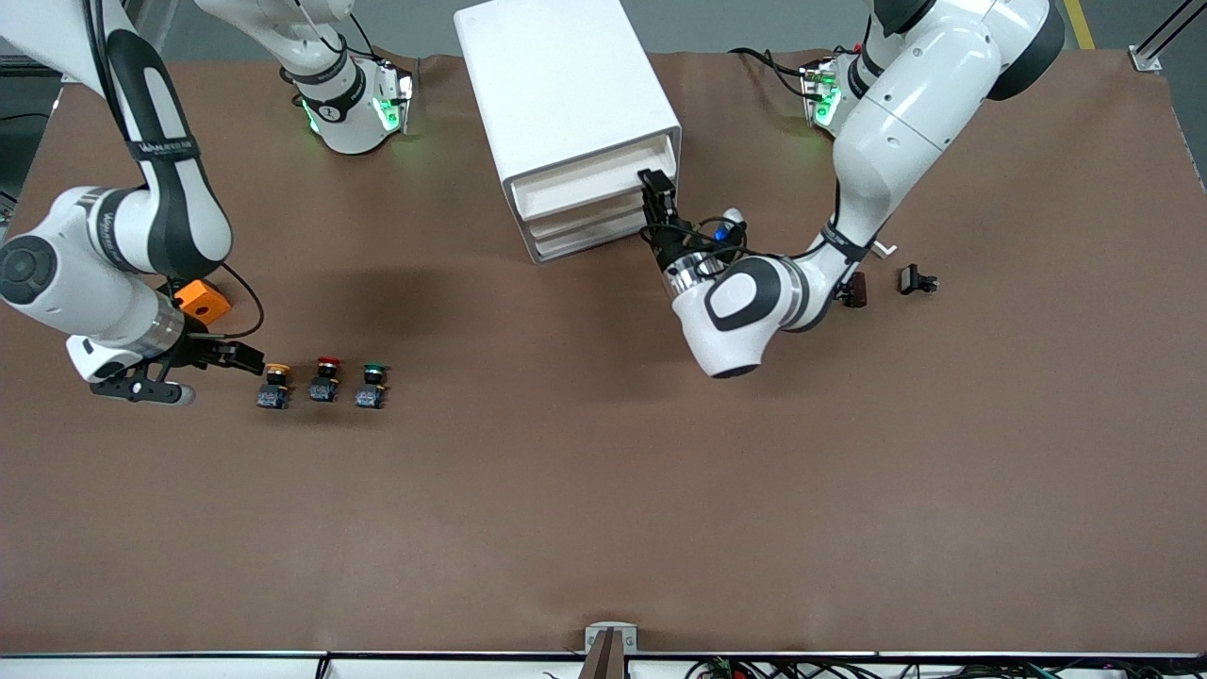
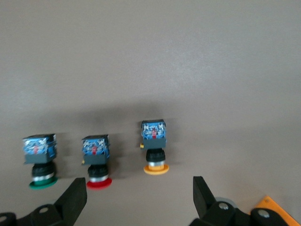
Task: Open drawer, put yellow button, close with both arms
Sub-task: 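Pull the drawer open with the left gripper while the right gripper descends, then grasp the yellow button with the right gripper while the left gripper lets go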
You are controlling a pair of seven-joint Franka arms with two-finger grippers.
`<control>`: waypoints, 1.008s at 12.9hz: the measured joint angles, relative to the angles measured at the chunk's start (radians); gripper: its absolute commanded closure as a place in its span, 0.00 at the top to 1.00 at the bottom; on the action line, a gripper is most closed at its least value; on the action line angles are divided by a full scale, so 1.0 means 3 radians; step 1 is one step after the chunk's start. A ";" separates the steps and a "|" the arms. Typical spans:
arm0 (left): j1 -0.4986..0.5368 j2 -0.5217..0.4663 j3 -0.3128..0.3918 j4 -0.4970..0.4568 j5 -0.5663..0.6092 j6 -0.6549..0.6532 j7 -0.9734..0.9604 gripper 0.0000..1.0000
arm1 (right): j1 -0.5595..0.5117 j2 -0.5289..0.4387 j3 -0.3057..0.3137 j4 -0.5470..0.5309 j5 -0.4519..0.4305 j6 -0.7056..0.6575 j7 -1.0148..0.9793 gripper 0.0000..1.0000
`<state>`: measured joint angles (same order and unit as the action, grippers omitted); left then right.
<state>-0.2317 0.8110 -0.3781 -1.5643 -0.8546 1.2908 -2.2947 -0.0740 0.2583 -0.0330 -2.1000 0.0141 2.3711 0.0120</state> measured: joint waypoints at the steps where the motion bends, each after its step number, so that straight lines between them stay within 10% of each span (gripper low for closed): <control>1: 0.0008 -0.0001 0.0080 0.0072 -0.0001 -0.0001 0.0003 0.14 | 0.0000 0.0048 0.0001 -0.0064 0.0000 0.0140 0.0003 1.00; 13: 0.0237 -0.0002 0.0369 0.0586 -0.0002 0.0032 0.0015 0.39 | -0.0045 0.0626 -0.0010 -0.0110 0.0003 0.0833 0.0021 1.00</control>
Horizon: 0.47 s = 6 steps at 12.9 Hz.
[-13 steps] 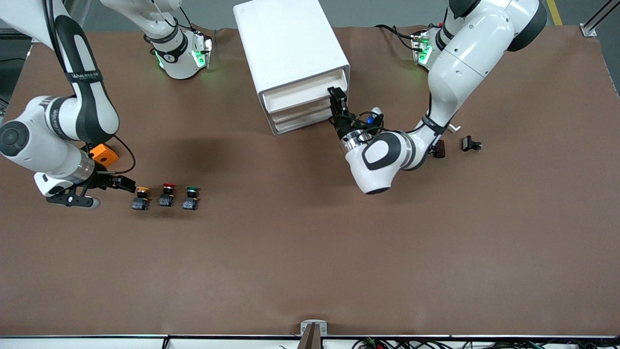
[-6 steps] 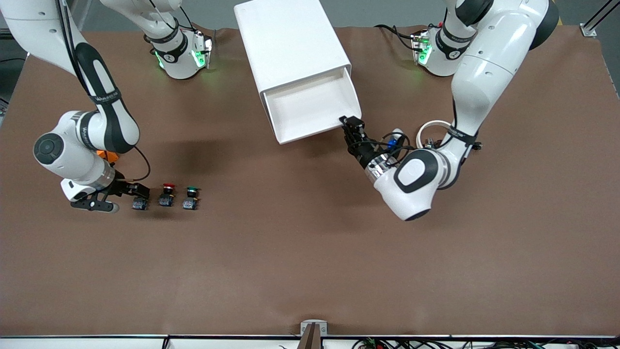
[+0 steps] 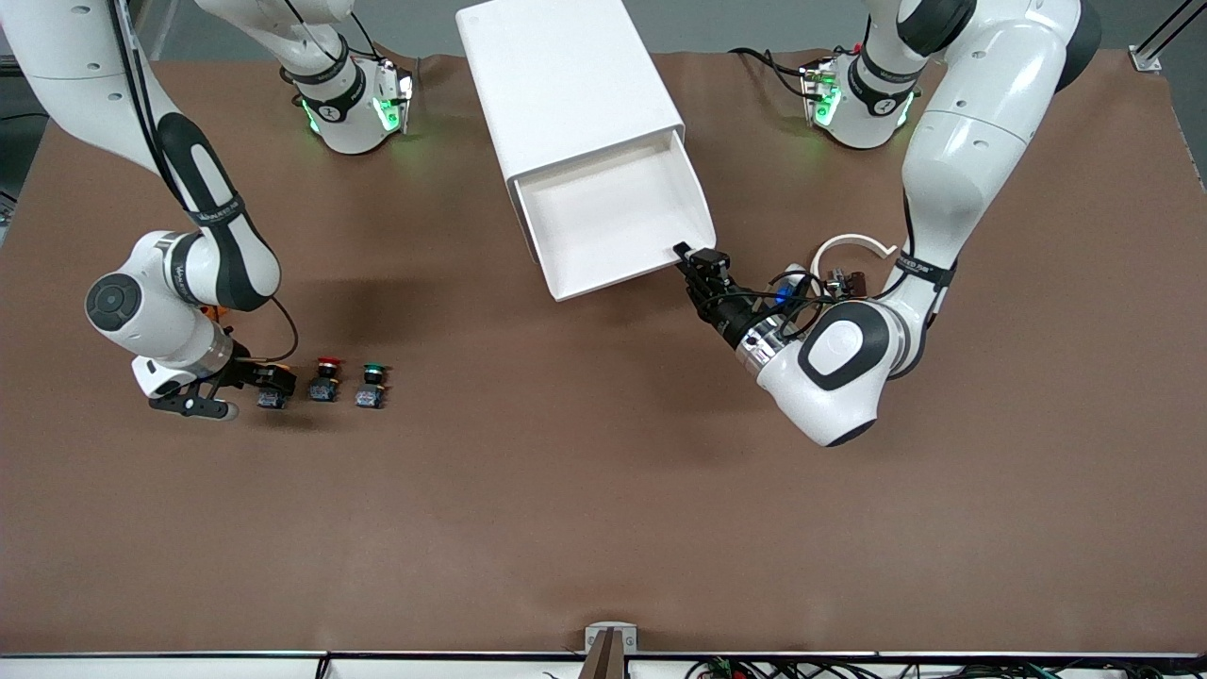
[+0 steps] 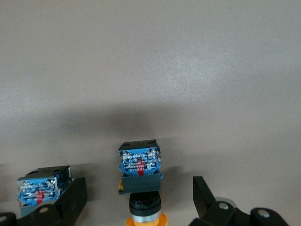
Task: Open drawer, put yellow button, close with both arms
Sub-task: 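Grasp the yellow button with the right gripper while the left gripper lets go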
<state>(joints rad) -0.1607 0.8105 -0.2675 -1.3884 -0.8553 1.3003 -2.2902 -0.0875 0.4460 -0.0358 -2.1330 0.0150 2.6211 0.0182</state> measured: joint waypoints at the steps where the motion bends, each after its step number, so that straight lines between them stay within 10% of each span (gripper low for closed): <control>1: -0.0003 0.0000 0.0000 0.0000 0.0000 0.0001 0.0000 0.58 | 0.0000 0.0014 0.0000 0.0011 0.0000 0.0000 0.0005 1.00; 2: -0.0007 0.0000 0.0000 0.0000 0.0000 0.0001 0.0001 1.00 | 0.0000 0.0028 0.0000 0.0017 0.0000 0.0003 0.0007 1.00; 6: -0.0025 0.0000 0.0000 0.0000 0.0000 0.0001 0.0008 1.00 | 0.0001 0.0083 0.0005 0.0030 0.0000 0.0048 0.0008 0.89</control>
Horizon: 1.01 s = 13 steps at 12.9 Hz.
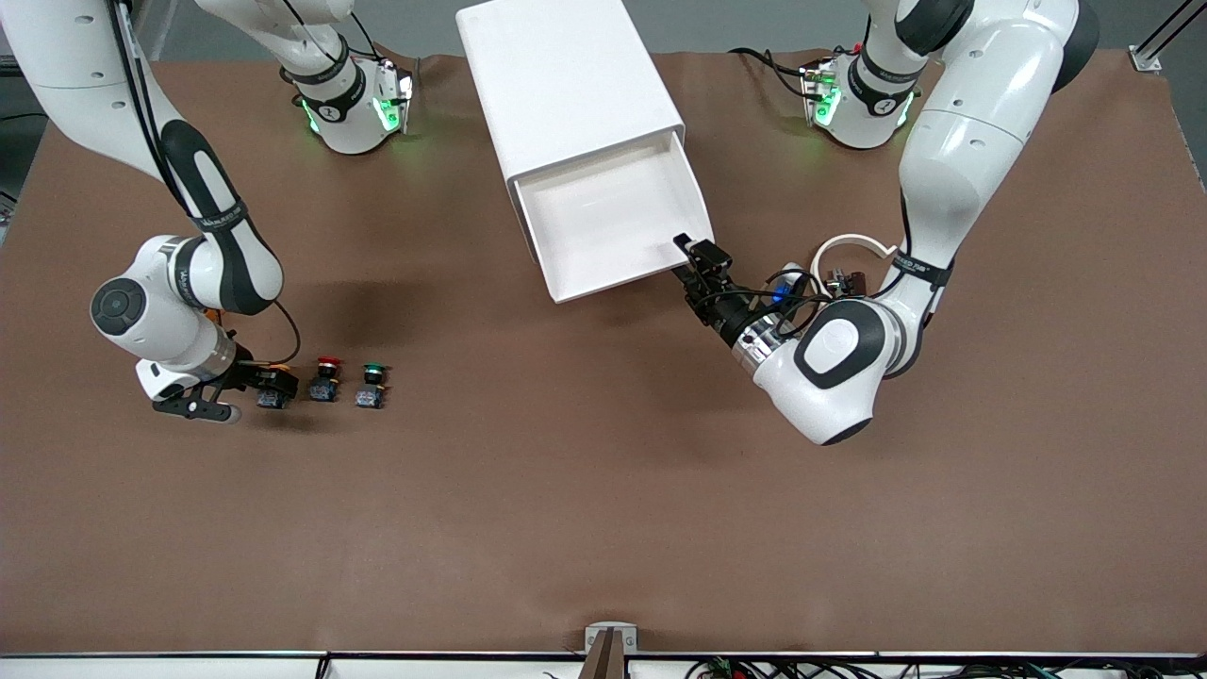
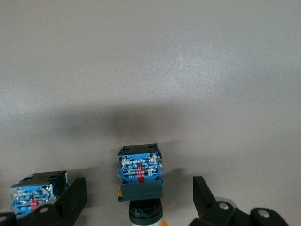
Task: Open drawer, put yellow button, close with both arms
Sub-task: 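Grasp the yellow button with the right gripper while the left gripper lets go, then carry the yellow button with the right gripper over the open drawer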
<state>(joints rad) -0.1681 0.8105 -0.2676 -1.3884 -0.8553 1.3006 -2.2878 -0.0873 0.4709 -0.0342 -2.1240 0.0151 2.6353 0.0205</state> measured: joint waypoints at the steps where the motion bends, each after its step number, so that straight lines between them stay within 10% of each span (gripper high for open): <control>1: 0.0000 0.0000 0.0000 0.0000 0.0000 0.0000 0.0000 1.00 | 0.0000 0.0016 0.0000 0.0007 0.0000 0.0006 0.0000 0.87; 3: 0.0000 0.0000 0.0000 0.0000 0.0070 0.0004 0.0015 1.00 | 0.0000 0.0040 0.0000 0.0018 0.0000 0.0022 0.0000 0.65; 5: 0.0002 0.0000 0.0000 0.0012 0.0206 0.0047 0.0138 1.00 | 0.0000 0.0059 0.0000 0.0018 0.0000 0.0052 0.0000 0.00; 10: 0.0034 -0.0004 0.0000 0.0134 0.0657 0.0186 0.1071 1.00 | 0.0008 0.0071 0.0013 0.0070 0.0000 0.0006 0.0001 0.00; 13: 0.0138 -0.0021 0.0001 0.0150 0.0822 0.0202 0.2267 1.00 | 0.0040 -0.0125 0.0034 0.0499 0.0000 -0.0981 0.0126 0.00</control>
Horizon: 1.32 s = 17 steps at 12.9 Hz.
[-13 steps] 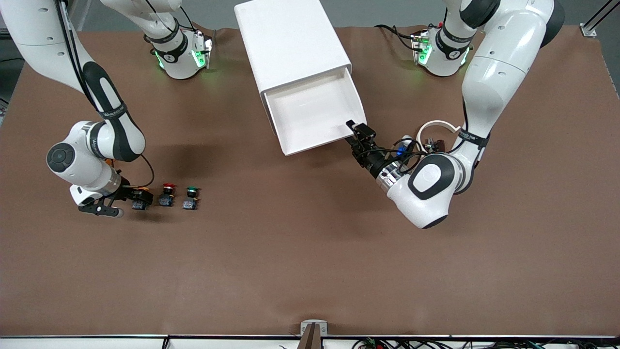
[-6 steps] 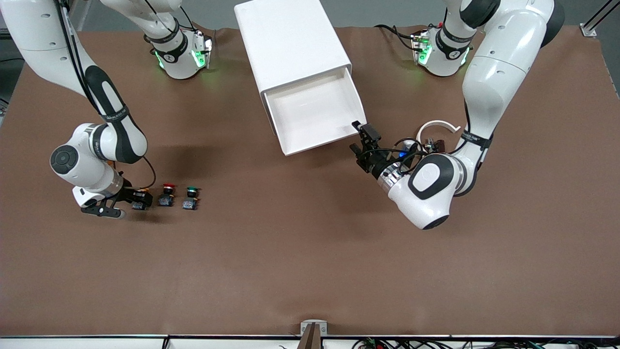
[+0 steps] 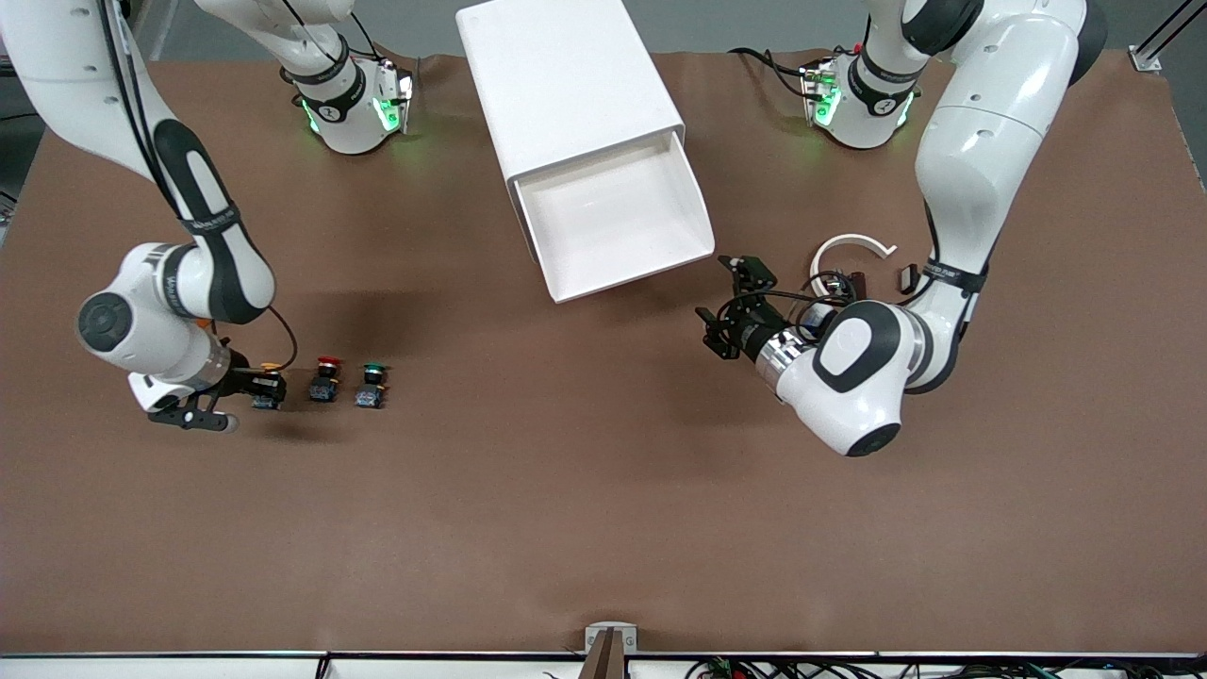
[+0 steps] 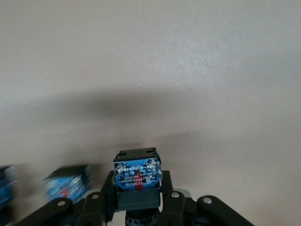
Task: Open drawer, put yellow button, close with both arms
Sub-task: 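Carry the yellow button with the right gripper over the open drawer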
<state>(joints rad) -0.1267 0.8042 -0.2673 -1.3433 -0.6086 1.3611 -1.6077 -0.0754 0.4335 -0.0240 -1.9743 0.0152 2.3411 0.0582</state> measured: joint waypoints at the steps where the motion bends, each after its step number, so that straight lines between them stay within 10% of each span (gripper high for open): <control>1: 0.0050 -0.0003 0.0001 -0.0001 0.0030 0.0000 0.0446 1.00 | 0.0058 -0.0131 0.0009 0.0206 0.0001 -0.0469 0.0184 0.00; 7: 0.0183 -0.0008 0.0003 -0.0072 0.0674 0.0859 0.2148 1.00 | 0.1100 -0.0934 0.0082 0.0856 0.0417 -0.2124 0.2269 0.00; 11: 0.0169 -0.0154 -0.0003 -0.0342 0.1098 0.1801 0.2456 1.00 | 0.1970 -0.0963 0.0094 0.0979 0.0465 -0.2016 0.3668 0.00; 17: 0.0081 -0.0555 -0.0012 -0.0526 0.1959 0.2004 0.2424 1.00 | 0.2675 -0.0779 0.0082 0.1157 0.0435 -0.1622 0.4866 0.00</control>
<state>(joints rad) -0.1023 0.6377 -0.2709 -1.5012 -0.0209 1.9622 -0.8805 0.7271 0.1999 0.0007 -1.6272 0.1457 1.8544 1.5179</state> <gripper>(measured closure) 0.000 0.599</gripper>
